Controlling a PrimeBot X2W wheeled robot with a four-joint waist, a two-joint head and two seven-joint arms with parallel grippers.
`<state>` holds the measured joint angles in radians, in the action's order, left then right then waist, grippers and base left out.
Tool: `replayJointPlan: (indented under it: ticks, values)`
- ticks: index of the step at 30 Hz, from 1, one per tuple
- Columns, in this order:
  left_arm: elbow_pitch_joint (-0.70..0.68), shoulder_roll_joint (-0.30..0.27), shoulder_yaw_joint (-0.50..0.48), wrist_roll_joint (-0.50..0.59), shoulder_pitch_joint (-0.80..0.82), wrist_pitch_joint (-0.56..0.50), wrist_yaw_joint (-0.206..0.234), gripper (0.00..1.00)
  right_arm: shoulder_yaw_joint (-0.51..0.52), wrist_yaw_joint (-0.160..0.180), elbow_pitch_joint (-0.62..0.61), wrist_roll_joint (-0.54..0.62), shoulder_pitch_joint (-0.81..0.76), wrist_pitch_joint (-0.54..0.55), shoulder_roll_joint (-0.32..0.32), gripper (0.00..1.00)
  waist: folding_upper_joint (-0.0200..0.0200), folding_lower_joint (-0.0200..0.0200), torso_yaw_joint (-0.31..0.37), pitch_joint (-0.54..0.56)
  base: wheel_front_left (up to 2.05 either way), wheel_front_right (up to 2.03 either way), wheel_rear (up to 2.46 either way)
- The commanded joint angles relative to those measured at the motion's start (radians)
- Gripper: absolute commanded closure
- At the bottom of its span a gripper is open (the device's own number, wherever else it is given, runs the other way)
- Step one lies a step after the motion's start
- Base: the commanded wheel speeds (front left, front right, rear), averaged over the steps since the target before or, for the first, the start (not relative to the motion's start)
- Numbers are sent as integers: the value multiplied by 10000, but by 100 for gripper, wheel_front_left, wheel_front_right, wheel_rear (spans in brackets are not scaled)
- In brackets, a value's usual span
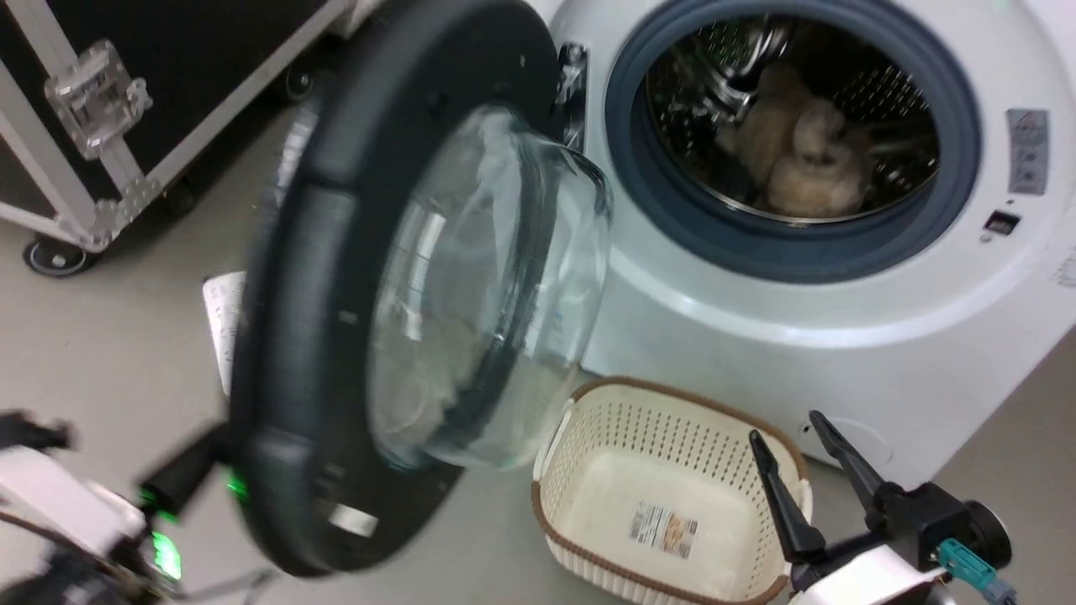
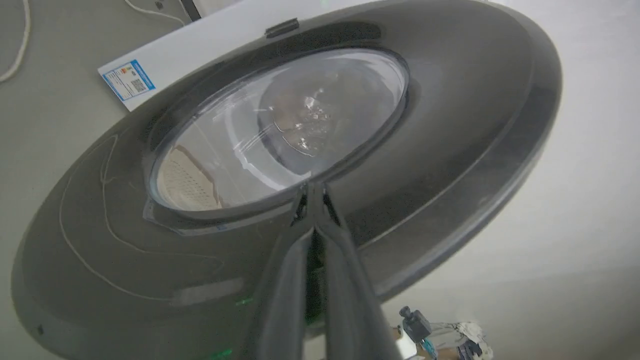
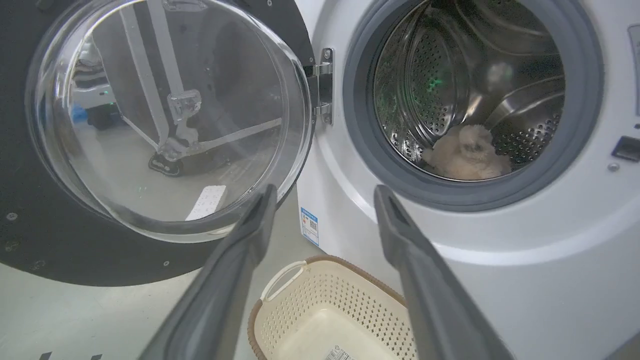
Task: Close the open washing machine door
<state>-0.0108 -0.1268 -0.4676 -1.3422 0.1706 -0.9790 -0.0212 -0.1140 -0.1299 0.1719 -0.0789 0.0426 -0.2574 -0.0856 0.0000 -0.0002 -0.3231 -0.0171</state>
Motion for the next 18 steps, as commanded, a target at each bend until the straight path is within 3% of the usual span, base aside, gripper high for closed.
replayJointPlan:
  ticks: [1,8,18]
  values:
    - [-249,272,281,-200,-365,-248,38,100,146,-8,41,80,-137,-44,67,0,0,2,141,173,0,0,0]
    - [-1056,749,2174,-834,-1513,31,100,100,422,-8,159,317,-130,-44,124,0,0,2,805,128,0,0,0]
    - [-464,764,5788,-2962,-1403,3083,-605,100,1252,-8,572,590,392,-44,151,0,0,2,2841,-916,0,0,0]
